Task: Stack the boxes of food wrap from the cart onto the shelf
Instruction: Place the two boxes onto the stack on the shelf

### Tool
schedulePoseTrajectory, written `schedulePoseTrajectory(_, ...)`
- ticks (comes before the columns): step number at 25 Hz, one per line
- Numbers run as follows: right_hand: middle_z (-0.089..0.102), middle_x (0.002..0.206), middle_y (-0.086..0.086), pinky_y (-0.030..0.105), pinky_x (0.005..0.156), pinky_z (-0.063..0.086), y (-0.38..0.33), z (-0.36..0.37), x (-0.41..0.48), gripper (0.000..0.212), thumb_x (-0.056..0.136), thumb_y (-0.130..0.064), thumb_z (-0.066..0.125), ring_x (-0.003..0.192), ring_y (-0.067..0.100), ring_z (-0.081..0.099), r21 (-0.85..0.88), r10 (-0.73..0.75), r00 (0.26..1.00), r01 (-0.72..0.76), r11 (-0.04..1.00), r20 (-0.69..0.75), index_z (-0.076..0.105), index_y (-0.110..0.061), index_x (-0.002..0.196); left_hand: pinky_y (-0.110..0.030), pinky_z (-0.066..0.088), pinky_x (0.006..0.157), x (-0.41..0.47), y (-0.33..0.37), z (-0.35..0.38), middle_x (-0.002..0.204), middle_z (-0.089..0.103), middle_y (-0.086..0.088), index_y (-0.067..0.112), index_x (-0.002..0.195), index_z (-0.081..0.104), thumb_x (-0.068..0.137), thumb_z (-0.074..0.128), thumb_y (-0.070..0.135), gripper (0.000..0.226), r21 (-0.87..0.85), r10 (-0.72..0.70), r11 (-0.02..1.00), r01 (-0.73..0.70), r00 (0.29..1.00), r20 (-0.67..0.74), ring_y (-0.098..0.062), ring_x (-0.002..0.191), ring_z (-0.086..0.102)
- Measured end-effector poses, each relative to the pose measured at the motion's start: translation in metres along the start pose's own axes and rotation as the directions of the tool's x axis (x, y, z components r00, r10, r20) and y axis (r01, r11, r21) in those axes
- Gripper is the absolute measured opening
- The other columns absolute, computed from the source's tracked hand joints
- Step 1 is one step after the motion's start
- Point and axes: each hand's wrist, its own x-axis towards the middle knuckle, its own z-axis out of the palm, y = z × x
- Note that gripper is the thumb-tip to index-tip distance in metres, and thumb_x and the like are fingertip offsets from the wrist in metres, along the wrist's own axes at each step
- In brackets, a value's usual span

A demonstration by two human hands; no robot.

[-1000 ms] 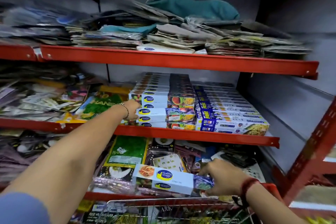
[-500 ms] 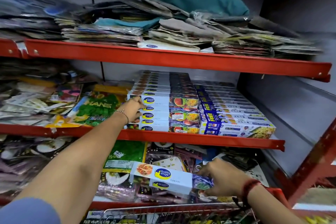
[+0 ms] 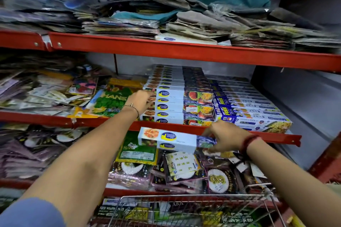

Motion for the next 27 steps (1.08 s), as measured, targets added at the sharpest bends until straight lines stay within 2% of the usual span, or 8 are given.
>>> schedulePoseTrajectory(2, 0.073, 0.105, -0.001, 0.037, 0.081, 0.06, 0.001, -0.017, 0.018, 0.041, 0.076, -0.037, 0.082, 0.096, 0.018, 0.067, -0.022, -0.007, 0.999, 0.006, 1.0, -0.041, 0.072, -0.018, 0.11, -0.039, 0.057, 0.08, -0.002, -0.009, -0.016, 0.126, 0.066, -0.008, 0.026, 0.131, 0.059, 0.093, 0.063, 0.024, 0.039, 0.003, -0.016, 1.0, 0.016, 0.999, -0.045, -0.03, 0.107, 0.067)
schedulePoseTrajectory(5, 0.075, 0.097, 0.008, 0.047, 0.076, 0.061, 0.01, -0.045, 0.055, 0.035, 0.075, -0.037, 0.08, 0.089, 0.026, 0.069, -0.087, -0.025, 0.992, 0.014, 0.996, -0.121, 0.073, -0.012, 0.099, -0.043, 0.056, 0.089, -0.003, -0.03, -0.037, 0.128, 0.065, -0.008, 0.024, 0.126, 0.062, 0.091, 0.064, 0.022, 0.035, -0.041, -0.043, 0.998, 0.038, 0.991, -0.131, -0.032, 0.113, 0.064)
schedulePoseTrajectory(10, 0.073, 0.107, 0.018, 0.052, 0.08, 0.06, 0.025, -0.076, 0.119, 0.046, 0.078, -0.033, 0.079, 0.097, 0.036, 0.068, -0.123, 0.034, 0.976, -0.061, 0.991, -0.217, 0.069, -0.005, 0.114, -0.045, 0.055, 0.094, -0.002, -0.052, -0.046, 0.13, 0.064, -0.008, 0.024, 0.125, 0.063, 0.09, 0.064, 0.021, 0.034, -0.042, -0.069, 0.997, 0.063, 0.986, -0.15, -0.03, 0.117, 0.062)
schedulePoseTrajectory(14, 0.07, 0.116, 0.019, 0.049, 0.085, 0.057, 0.03, -0.067, 0.155, 0.041, 0.084, -0.026, 0.078, 0.104, 0.037, 0.066, -0.123, 0.079, 0.98, -0.103, 0.987, -0.183, 0.067, -0.004, 0.116, -0.045, 0.056, 0.093, -0.004, -0.054, -0.037, 0.135, 0.061, -0.006, 0.026, 0.126, 0.061, 0.092, 0.063, 0.024, 0.034, -0.036, -0.093, 0.995, 0.089, 0.989, -0.117, -0.029, 0.119, 0.061)
schedulePoseTrajectory(18, 0.06, 0.136, 0.021, 0.047, 0.099, 0.052, 0.036, -0.056, 0.166, 0.05, 0.09, -0.019, 0.073, 0.121, 0.038, 0.06, -0.048, 0.11, 0.969, -0.124, 0.991, -0.222, 0.059, -0.008, 0.136, -0.045, 0.056, 0.092, -0.004, -0.056, -0.03, 0.135, 0.061, -0.007, 0.024, 0.125, 0.061, 0.093, 0.062, 0.024, 0.033, -0.034, -0.112, 0.993, 0.11, 0.989, -0.097, -0.029, 0.117, 0.062)
schedulePoseTrajectory(21, 0.067, 0.125, 0.021, 0.048, 0.09, 0.056, 0.039, -0.048, 0.167, 0.034, 0.091, -0.017, 0.07, 0.109, 0.04, 0.065, -0.033, 0.124, 0.94, -0.141, 0.989, -0.319, 0.069, -0.011, 0.124, -0.045, 0.057, 0.088, -0.005, -0.053, -0.027, 0.131, 0.062, -0.008, 0.023, 0.125, 0.062, 0.092, 0.063, 0.022, 0.033, -0.052, -0.115, 0.992, 0.111, 0.988, -0.103, -0.029, 0.113, 0.064)
schedulePoseTrajectory(24, 0.071, 0.114, 0.019, 0.049, 0.08, 0.06, 0.033, -0.041, 0.165, 0.027, 0.09, -0.014, 0.069, 0.099, 0.039, 0.069, -0.06, 0.171, 0.913, -0.208, 0.976, -0.37, 0.07, -0.01, 0.116, -0.041, 0.058, 0.081, -0.01, -0.045, -0.025, 0.13, 0.062, -0.005, 0.025, 0.128, 0.06, 0.093, 0.062, 0.026, 0.035, -0.045, -0.124, 0.992, 0.121, 0.988, -0.095, -0.028, 0.11, 0.064)
schedulePoseTrajectory(27, 0.062, 0.124, 0.018, 0.047, 0.085, 0.054, 0.024, -0.03, 0.148, 0.037, 0.092, -0.02, 0.066, 0.113, 0.04, 0.06, -0.085, 0.143, 0.871, -0.206, 0.975, -0.469, 0.062, -0.009, 0.127, -0.042, 0.057, 0.087, -0.02, -0.036, -0.021, 0.134, 0.059, -0.003, 0.025, 0.131, 0.056, 0.091, 0.063, 0.032, 0.041, -0.094, -0.099, 0.991, 0.092, 0.992, -0.077, -0.026, 0.116, 0.062)
